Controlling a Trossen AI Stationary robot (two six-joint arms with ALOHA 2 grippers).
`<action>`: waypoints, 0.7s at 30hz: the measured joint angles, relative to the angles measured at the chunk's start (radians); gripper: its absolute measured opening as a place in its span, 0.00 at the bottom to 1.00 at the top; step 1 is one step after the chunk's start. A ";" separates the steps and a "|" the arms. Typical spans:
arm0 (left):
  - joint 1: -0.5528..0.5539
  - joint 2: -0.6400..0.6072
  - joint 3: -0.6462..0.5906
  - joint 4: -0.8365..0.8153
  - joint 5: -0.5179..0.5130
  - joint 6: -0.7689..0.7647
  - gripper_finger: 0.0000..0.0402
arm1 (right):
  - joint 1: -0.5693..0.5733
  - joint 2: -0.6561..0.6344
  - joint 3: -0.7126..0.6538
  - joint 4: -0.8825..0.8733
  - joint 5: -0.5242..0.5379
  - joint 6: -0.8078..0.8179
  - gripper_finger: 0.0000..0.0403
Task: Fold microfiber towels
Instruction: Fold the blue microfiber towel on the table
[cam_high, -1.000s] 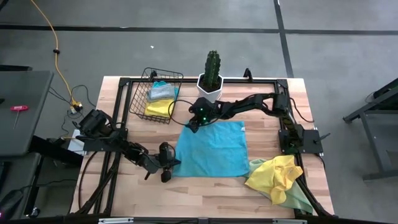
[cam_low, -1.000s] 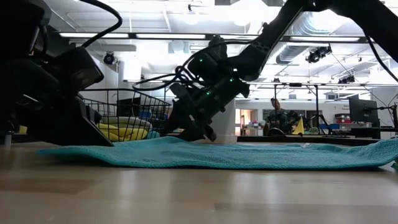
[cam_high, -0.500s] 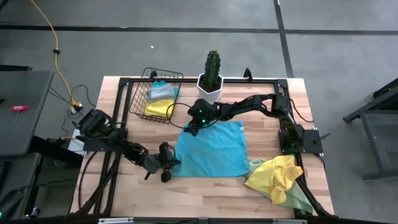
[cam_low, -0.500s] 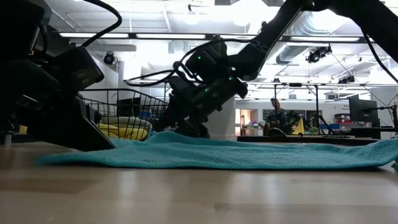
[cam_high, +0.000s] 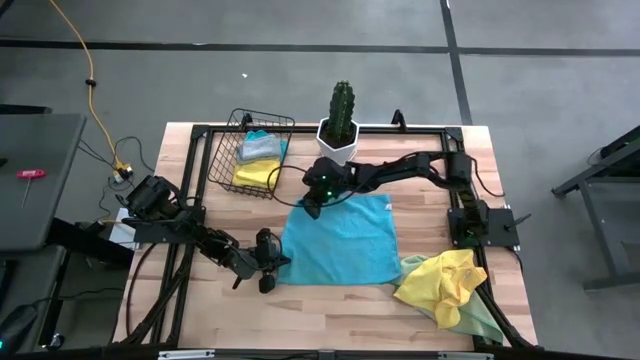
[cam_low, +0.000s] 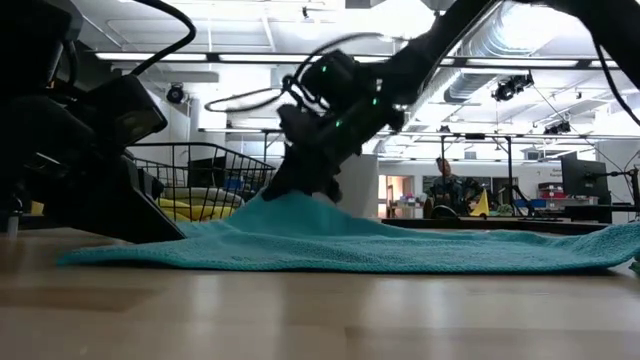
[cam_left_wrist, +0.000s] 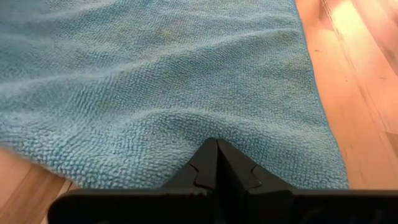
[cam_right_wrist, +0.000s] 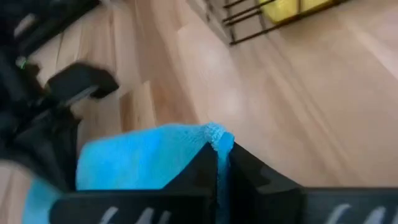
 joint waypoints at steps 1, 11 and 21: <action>0.000 0.000 0.000 -0.001 0.000 0.000 0.00 | 0.007 -0.015 0.000 -0.031 0.005 -0.022 0.02; -0.001 0.000 -0.001 -0.009 -0.015 0.000 0.00 | 0.176 -0.062 0.001 -0.363 0.156 -0.356 0.01; -0.001 0.000 -0.001 -0.010 -0.016 0.000 0.00 | 0.390 -0.064 0.001 -0.409 0.319 -0.498 0.01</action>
